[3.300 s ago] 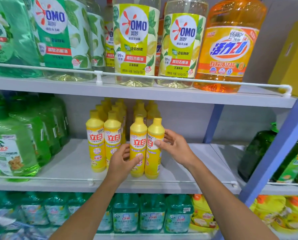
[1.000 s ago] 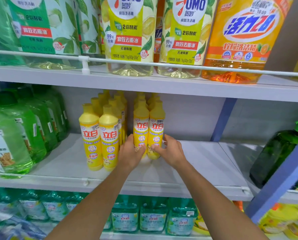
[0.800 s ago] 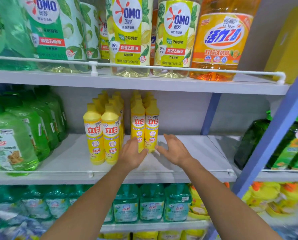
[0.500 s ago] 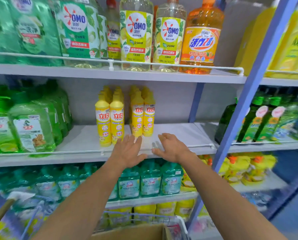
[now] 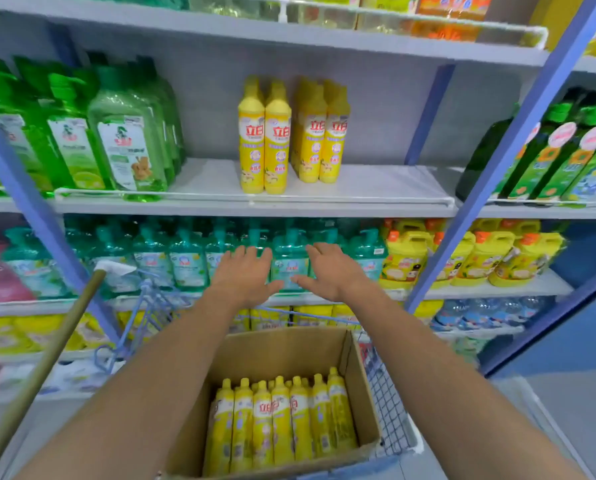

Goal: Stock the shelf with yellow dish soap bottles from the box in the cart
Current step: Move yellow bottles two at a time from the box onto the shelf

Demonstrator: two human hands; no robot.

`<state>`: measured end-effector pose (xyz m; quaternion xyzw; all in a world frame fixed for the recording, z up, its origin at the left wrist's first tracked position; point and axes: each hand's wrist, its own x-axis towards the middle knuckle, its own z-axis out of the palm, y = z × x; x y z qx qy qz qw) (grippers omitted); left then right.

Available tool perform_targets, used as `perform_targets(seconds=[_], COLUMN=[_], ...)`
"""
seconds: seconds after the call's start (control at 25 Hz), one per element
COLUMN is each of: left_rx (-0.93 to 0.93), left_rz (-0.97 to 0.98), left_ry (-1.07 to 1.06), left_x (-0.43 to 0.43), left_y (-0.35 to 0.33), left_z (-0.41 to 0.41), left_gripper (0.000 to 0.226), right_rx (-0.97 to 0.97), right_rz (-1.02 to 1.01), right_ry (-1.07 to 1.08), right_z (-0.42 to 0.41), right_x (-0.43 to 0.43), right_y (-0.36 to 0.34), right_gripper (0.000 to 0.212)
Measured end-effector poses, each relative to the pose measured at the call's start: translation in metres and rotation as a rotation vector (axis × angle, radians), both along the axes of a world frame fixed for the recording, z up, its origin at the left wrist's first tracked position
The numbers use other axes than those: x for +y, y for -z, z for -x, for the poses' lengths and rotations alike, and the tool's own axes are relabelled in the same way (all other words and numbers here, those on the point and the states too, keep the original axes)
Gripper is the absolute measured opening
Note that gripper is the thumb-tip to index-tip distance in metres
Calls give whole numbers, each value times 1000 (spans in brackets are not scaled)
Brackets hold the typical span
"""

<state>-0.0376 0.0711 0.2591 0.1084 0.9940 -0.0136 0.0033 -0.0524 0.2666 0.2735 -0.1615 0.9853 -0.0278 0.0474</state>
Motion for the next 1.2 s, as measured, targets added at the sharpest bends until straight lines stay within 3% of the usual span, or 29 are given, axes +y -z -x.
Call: perform_targets(seconds=[0.36,0.6,0.92,1.2], left_rx=[-441,-655,-704,-718], left_rz=[-57,-102,-188,-409], left_ry=[-206,-314,-397,-523], left_x=[-48,-68,-89,-94], left_y=[202,299,396,506], left_z=[-55,-60,-16,14], left_gripper=[78,75,68,57], right_rx=[-412,-584,-645,-640], right_rz=[-21,-24,16,106], right_ry=[6,43,165,255], right_z=[-35,-26,10,26], right_x=[-17,-19,5,13], right_y=[217,313,406,499], right_gripper=[78,75,73,71])
